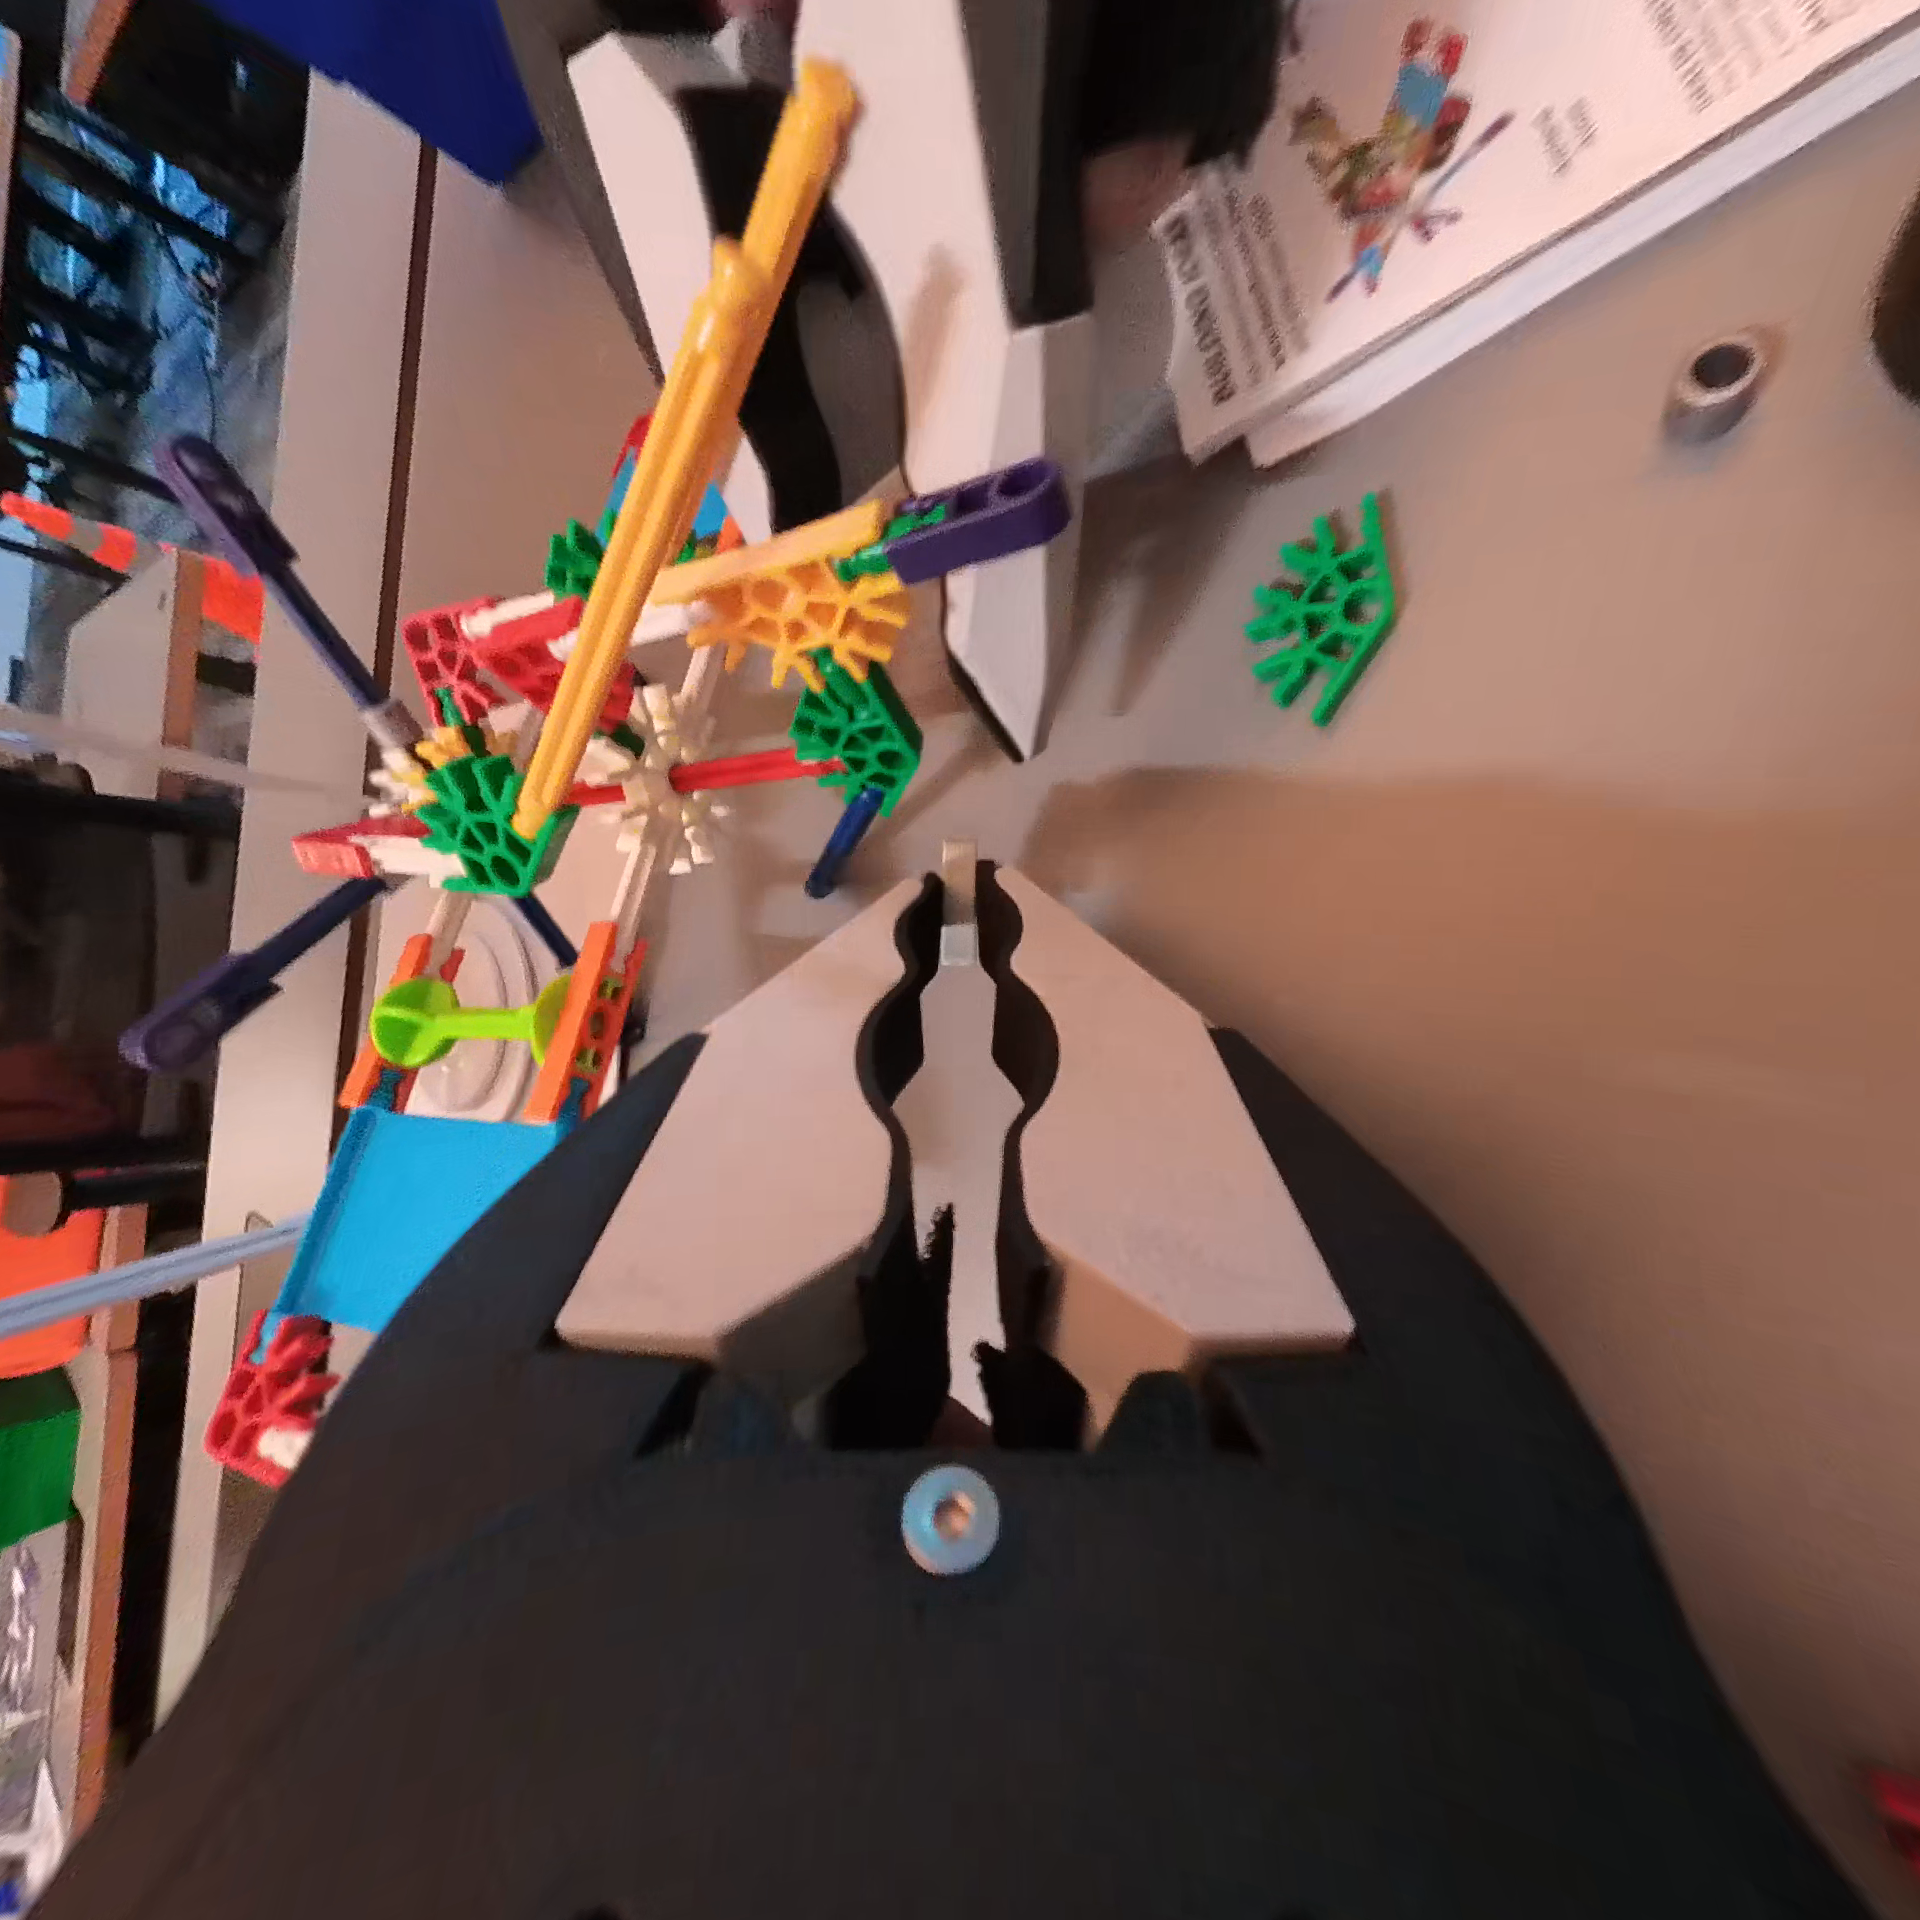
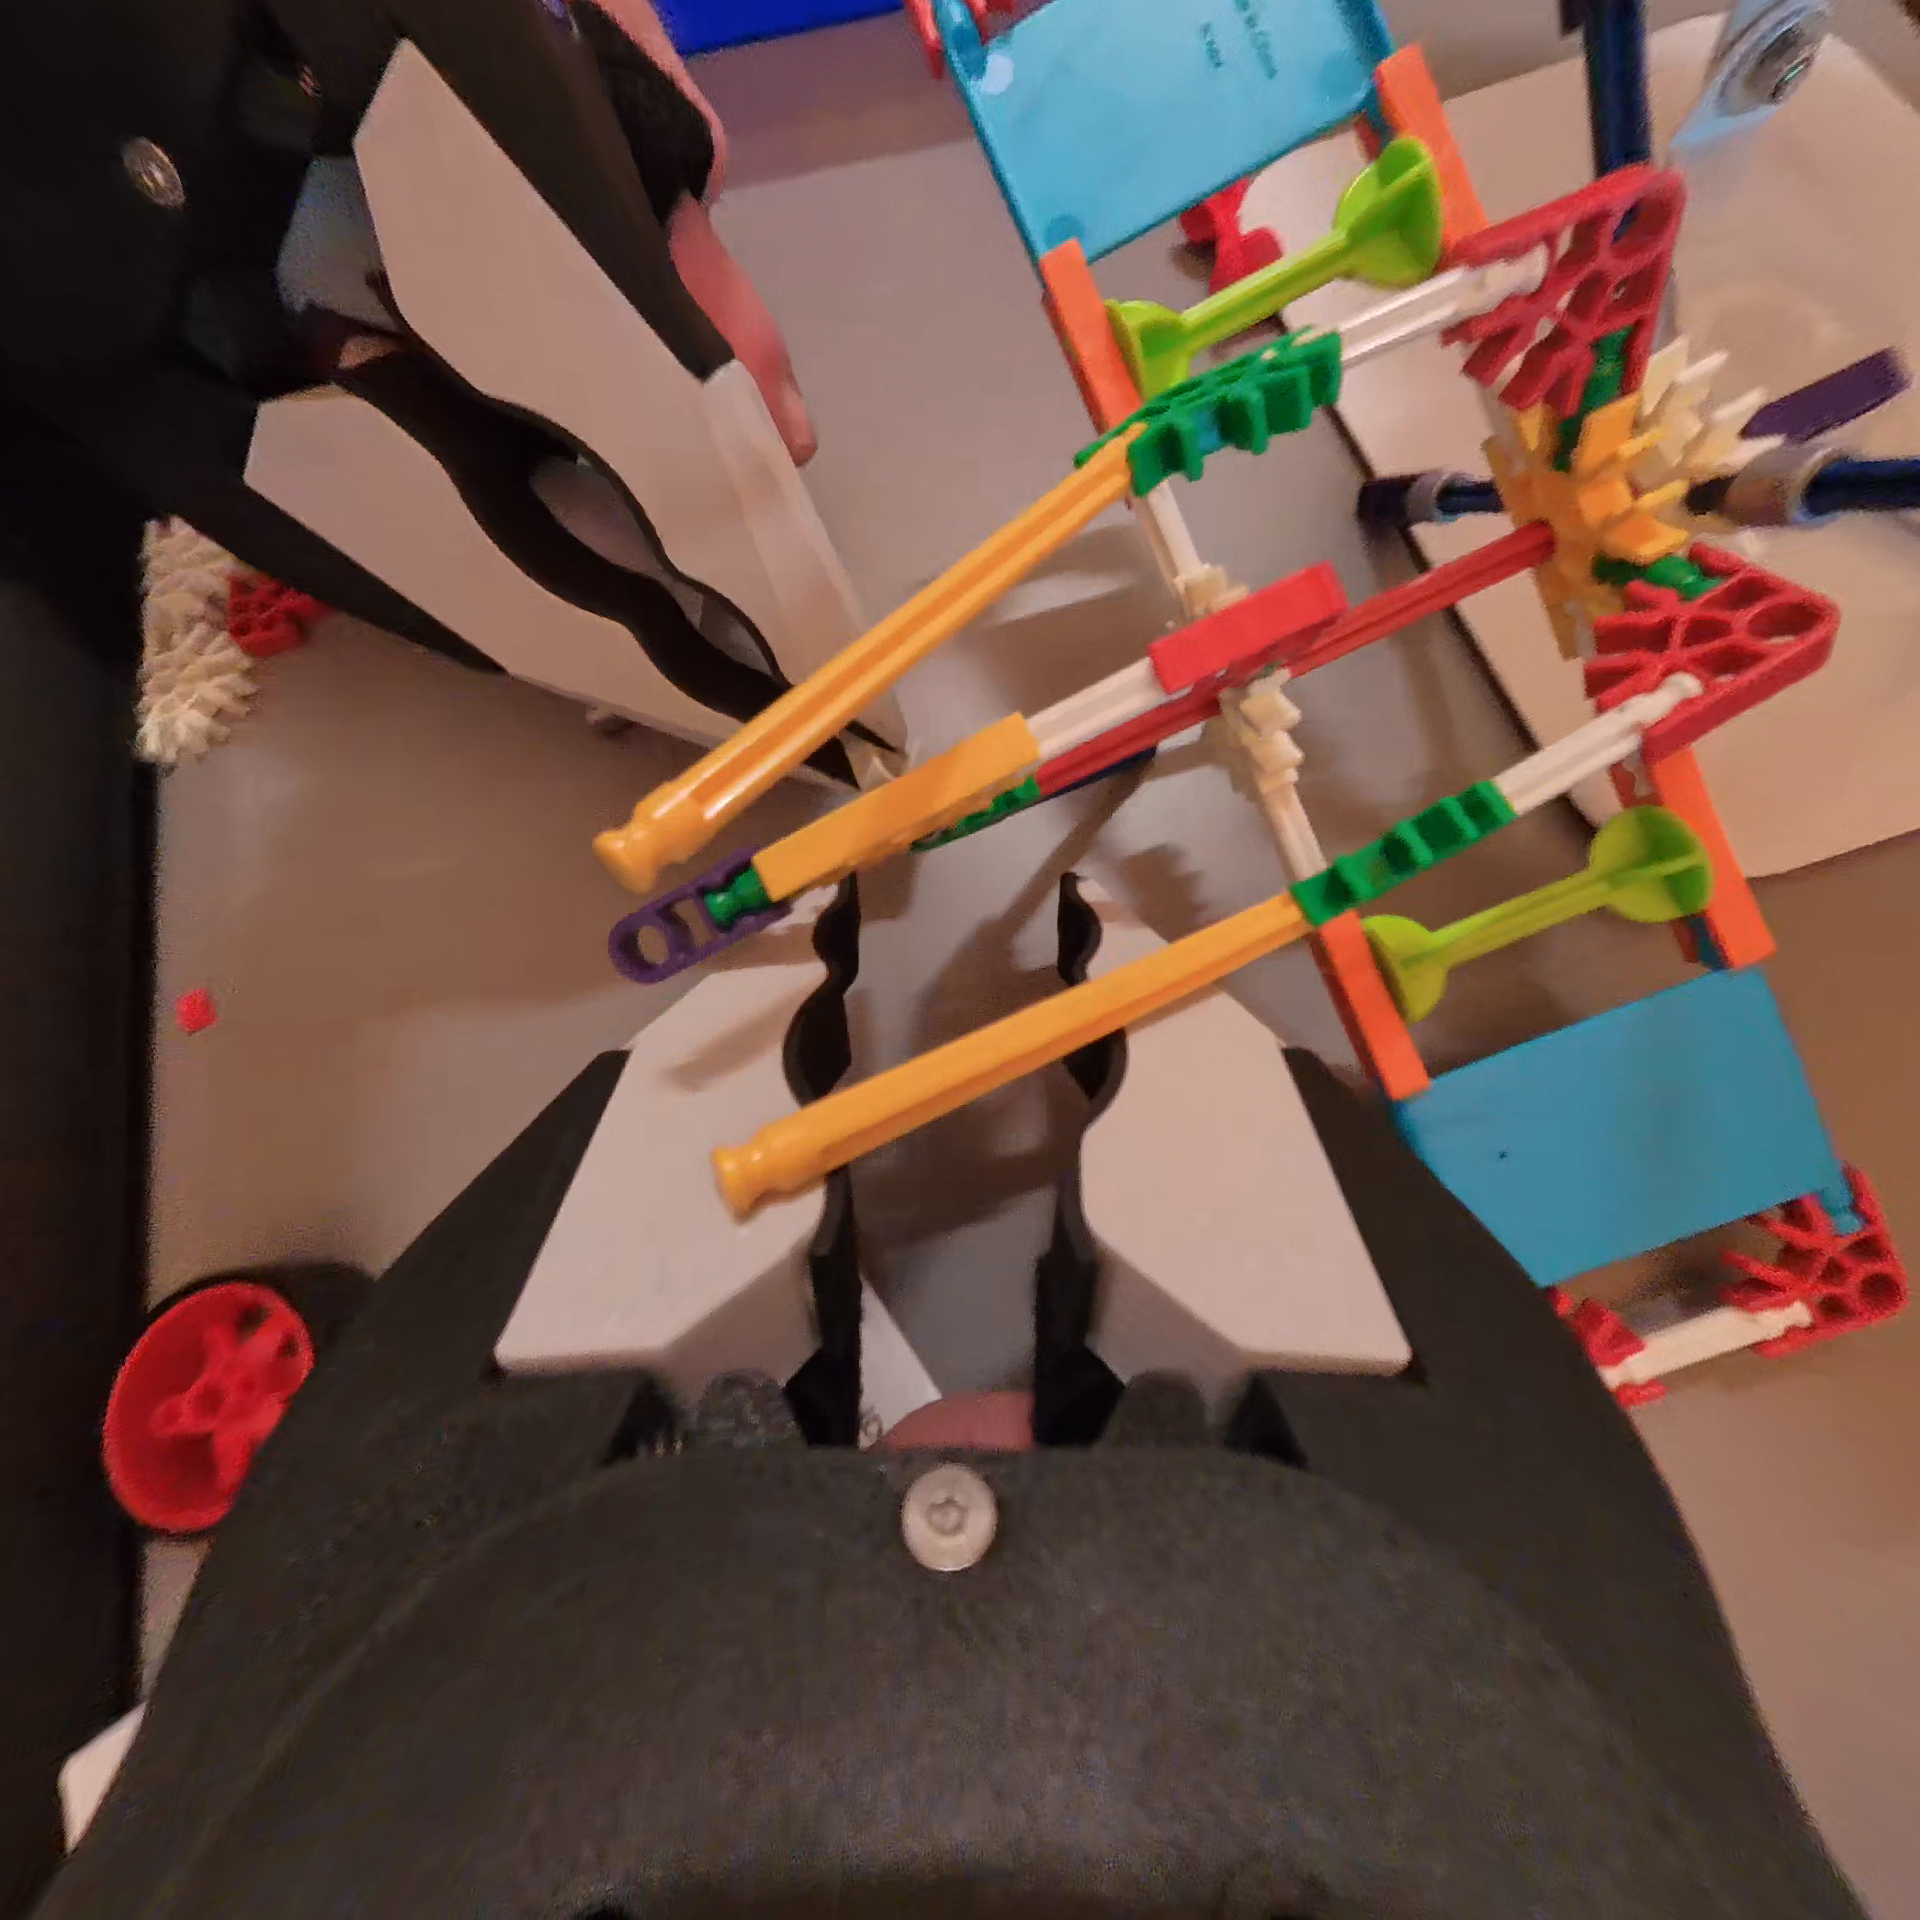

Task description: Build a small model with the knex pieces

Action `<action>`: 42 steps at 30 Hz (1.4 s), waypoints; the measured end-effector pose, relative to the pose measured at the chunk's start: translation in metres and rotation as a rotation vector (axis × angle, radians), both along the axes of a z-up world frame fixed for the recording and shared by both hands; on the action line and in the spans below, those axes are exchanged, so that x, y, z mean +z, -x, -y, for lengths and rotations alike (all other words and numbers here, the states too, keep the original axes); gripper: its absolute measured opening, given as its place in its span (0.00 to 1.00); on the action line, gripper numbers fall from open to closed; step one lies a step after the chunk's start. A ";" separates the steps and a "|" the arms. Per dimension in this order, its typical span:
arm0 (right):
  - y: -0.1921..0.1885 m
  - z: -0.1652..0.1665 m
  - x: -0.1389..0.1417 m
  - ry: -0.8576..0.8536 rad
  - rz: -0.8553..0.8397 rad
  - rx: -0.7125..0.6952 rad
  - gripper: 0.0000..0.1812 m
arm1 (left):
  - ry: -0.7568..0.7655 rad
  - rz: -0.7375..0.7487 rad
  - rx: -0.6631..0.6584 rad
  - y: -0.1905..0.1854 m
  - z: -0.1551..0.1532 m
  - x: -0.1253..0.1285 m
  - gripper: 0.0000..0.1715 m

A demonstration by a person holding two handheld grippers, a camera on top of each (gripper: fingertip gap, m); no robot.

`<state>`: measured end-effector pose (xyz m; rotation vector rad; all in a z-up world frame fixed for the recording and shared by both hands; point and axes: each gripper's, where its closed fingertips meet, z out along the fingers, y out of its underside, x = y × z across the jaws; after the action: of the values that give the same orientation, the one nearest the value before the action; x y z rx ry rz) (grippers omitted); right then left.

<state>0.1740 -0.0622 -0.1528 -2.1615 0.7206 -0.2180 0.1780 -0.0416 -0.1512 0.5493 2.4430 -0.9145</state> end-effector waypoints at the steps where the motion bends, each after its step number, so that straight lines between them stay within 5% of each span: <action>1: -0.005 -0.001 0.001 0.001 0.024 -0.025 0.20 | -0.006 -0.005 0.013 -0.004 -0.001 -0.002 0.02; 10: -0.014 -0.011 0.009 -0.026 0.131 -0.034 0.13 | 0.086 0.039 0.087 -0.029 0.008 0.006 0.02; 27: -0.017 0.012 -0.002 0.008 0.081 -0.075 0.24 | 0.197 0.042 0.093 -0.027 0.050 0.018 0.02; 42: -0.038 0.029 -0.001 0.140 0.239 -0.182 0.11 | 0.242 0.021 0.062 -0.025 0.058 0.028 0.02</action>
<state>0.2119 -0.0914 -0.1533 -2.1524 0.7821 -0.6285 0.2033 -0.0999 -0.1236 0.3926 2.2742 -1.1517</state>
